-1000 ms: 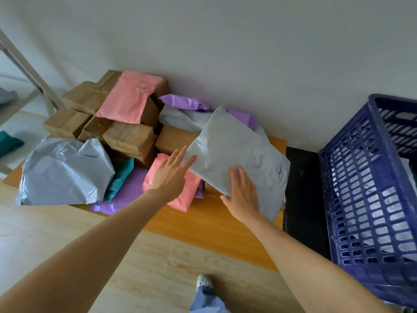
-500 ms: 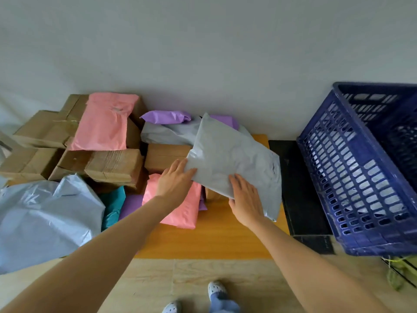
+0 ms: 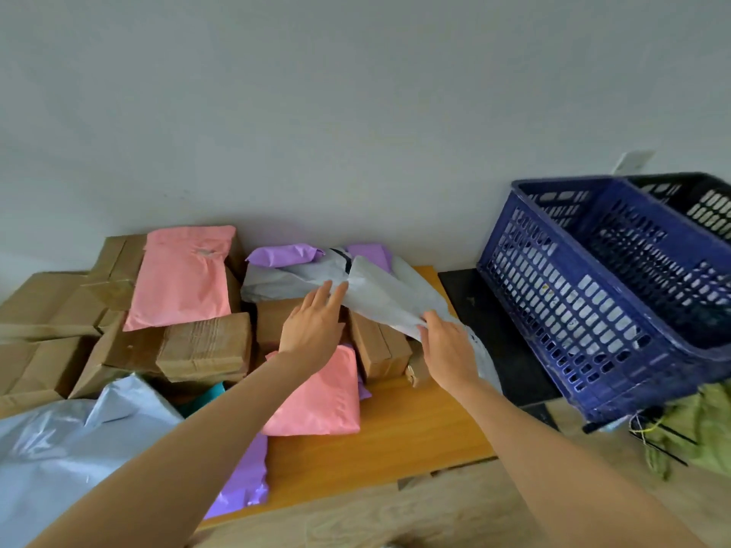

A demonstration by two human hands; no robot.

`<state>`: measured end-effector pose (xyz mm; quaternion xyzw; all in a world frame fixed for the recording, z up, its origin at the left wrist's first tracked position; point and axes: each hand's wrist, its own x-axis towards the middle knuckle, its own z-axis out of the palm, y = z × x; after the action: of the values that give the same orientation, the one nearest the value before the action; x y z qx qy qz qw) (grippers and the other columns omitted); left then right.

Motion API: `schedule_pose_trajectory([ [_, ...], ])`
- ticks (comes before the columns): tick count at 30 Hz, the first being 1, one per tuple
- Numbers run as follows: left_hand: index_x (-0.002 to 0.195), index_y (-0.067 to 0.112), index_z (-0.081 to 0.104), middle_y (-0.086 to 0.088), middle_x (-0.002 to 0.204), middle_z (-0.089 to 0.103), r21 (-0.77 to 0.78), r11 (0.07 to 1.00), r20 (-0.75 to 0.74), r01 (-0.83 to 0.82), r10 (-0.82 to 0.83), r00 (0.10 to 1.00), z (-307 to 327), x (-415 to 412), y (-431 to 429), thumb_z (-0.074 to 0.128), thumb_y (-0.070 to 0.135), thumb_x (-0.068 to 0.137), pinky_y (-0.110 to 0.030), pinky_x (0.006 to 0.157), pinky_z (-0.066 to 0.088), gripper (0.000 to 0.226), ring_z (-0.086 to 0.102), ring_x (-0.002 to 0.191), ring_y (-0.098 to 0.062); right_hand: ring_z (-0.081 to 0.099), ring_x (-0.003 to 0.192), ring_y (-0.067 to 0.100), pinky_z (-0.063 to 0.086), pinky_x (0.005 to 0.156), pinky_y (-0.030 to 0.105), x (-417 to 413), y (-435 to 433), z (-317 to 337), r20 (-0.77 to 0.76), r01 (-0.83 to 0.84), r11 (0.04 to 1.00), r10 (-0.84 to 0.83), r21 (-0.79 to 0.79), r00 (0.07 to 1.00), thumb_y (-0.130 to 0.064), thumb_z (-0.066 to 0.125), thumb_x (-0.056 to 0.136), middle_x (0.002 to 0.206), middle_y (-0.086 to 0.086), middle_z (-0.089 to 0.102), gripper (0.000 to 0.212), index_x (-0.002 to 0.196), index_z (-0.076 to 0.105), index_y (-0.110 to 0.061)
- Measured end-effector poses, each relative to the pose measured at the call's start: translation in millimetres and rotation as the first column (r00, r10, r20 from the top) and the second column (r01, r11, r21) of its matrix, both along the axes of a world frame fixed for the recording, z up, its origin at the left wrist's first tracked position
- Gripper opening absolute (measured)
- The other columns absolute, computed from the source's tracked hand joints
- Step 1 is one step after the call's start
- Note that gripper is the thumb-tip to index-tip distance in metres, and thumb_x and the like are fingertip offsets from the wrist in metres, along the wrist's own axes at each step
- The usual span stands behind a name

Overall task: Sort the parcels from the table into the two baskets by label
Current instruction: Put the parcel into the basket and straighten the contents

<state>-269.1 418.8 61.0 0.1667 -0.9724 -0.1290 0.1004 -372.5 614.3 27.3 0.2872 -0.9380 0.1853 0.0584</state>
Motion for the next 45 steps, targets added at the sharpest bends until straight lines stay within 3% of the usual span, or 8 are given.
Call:
schedule_pose_trajectory([
  [5,0.153,0.018,0.017,-0.008,0.155,0.030,0.111,0.994,-0.117,-0.009,0.022,0.993,20.0,-0.7,-6.9,0.053,0.011,0.092,-0.040,0.100,0.041,0.071,0.039,0.136,-0.029,0.066,0.083,0.024,0.040,0.059,0.027,1.8,-0.3,42.1,-0.011,0.090,0.991,-0.092,-0.101,0.996,-0.020,0.044,0.102,0.087,0.009,0.068,0.022,0.115,0.055,-0.006],
  [12,0.153,0.018,0.014,-0.010,0.154,0.031,0.020,0.996,-0.170,0.084,-0.080,0.982,43.5,-9.0,-9.8,0.061,0.012,0.090,-0.039,0.086,0.053,0.079,0.046,0.131,-0.030,0.061,0.095,0.031,0.045,0.071,0.037,-3.8,9.5,111.0,0.112,0.211,0.930,-0.185,-0.302,0.976,-0.021,0.037,0.105,0.100,0.013,0.065,0.031,0.129,0.049,-0.006],
  [24,0.154,0.019,0.004,-0.013,0.161,0.006,0.154,0.987,-0.203,0.037,-0.005,0.979,98.3,-23.7,-0.8,0.062,0.038,0.091,-0.045,0.113,0.030,0.088,0.021,0.145,-0.033,0.056,0.079,0.020,0.043,0.068,0.030,-32.0,9.2,176.4,0.336,0.250,0.694,-0.013,-0.675,0.942,-0.014,0.049,0.098,0.091,0.012,0.063,0.020,0.096,0.061,0.001],
  [28,0.149,0.015,0.026,-0.024,0.156,0.022,-0.371,0.922,-0.430,0.109,-0.275,0.860,122.1,-29.4,3.2,0.074,0.031,0.082,-0.051,0.113,0.029,0.084,0.028,0.142,-0.041,0.046,0.068,0.018,0.034,0.060,0.030,-40.1,3.3,183.1,0.250,0.125,0.776,0.043,-0.618,0.967,-0.010,0.051,0.096,0.073,0.006,0.053,0.018,0.086,0.058,0.004],
  [32,0.131,0.014,0.057,-0.019,0.144,0.047,-0.740,0.659,-0.306,0.134,-0.508,0.805,162.3,-48.4,15.3,0.079,0.037,0.072,-0.054,0.114,0.026,0.067,0.043,0.135,-0.036,0.047,0.069,0.018,0.033,0.063,0.031,-37.5,-11.6,187.0,0.137,-0.059,0.874,0.141,-0.483,0.981,-0.009,0.055,0.093,0.066,-0.003,0.051,0.026,0.069,0.053,-0.020],
  [35,0.105,0.015,0.073,-0.008,0.112,0.070,-0.775,0.612,-0.159,0.159,-0.432,0.888,181.6,-58.4,26.5,0.084,0.039,0.066,-0.053,0.110,0.032,0.047,0.062,0.114,-0.027,0.054,0.081,0.024,0.036,0.070,0.031,-34.3,-22.2,188.4,0.037,-0.183,0.935,0.204,-0.303,0.978,-0.014,0.055,0.094,0.082,0.000,0.052,0.017,0.079,0.060,-0.020],
  [39,0.120,0.016,0.058,-0.003,0.122,0.062,-0.661,0.718,0.041,0.218,-0.256,0.966,189.4,-65.1,37.5,0.042,0.027,0.101,-0.037,0.113,0.022,0.027,0.053,0.120,-0.024,0.056,0.092,0.025,0.044,0.084,0.034,-34.8,-29.9,192.1,-0.075,-0.259,0.946,0.249,-0.193,0.966,-0.017,0.054,0.095,0.102,0.006,0.056,0.022,0.110,0.070,-0.014],
  [45,0.105,0.015,0.058,-0.005,0.106,0.065,-0.489,0.862,-0.031,0.138,-0.174,0.984,194.4,-65.0,40.5,0.040,0.020,0.100,-0.030,0.069,0.035,0.019,0.061,0.098,-0.027,0.057,0.092,0.023,0.043,0.089,0.039,-36.2,-35.9,188.5,-0.197,-0.269,0.925,0.220,-0.270,0.955,-0.022,0.057,0.094,0.103,0.007,0.060,0.019,0.098,0.072,-0.010],
])
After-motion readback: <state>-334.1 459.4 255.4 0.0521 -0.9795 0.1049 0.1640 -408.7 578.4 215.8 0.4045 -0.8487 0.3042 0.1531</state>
